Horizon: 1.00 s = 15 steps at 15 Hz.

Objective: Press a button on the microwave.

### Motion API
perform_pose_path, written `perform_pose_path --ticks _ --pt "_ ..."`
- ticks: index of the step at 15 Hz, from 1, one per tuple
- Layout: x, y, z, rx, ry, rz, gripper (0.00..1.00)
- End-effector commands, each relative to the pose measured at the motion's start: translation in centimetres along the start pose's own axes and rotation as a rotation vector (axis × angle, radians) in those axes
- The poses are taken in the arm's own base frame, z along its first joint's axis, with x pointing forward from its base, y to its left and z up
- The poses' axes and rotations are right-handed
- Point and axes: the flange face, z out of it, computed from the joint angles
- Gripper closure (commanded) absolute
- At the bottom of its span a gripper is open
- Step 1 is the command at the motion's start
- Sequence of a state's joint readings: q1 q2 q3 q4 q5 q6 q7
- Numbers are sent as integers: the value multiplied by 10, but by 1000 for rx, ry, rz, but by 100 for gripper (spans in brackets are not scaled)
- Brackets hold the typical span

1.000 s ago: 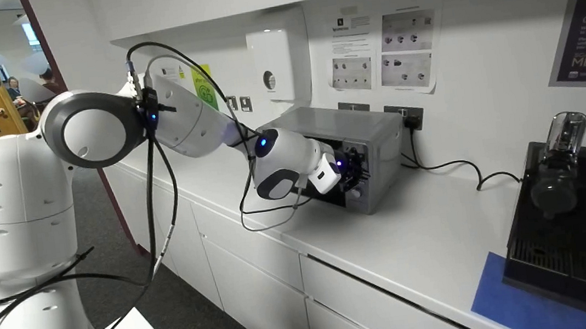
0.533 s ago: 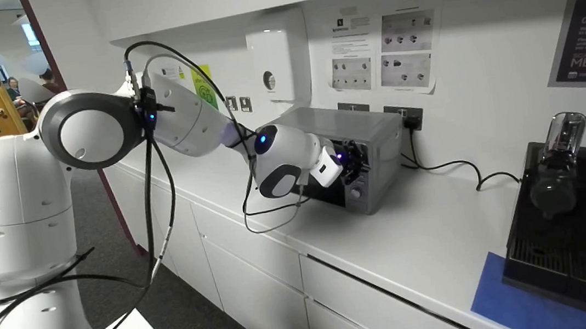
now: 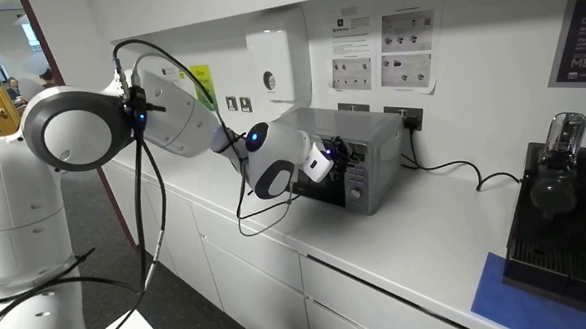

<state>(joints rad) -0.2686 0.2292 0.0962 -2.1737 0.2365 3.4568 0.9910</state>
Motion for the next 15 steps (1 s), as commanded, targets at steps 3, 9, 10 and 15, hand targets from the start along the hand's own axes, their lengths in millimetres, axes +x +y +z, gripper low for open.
perform_pose_path --ticks 3,9,10,15 --pt "0 -12 -20 38 -24 12 100" --pt "49 -22 -39 67 63 -2 100" --pt "61 -22 -44 68 87 0 100" --pt "98 -12 -61 53 160 -2 100"
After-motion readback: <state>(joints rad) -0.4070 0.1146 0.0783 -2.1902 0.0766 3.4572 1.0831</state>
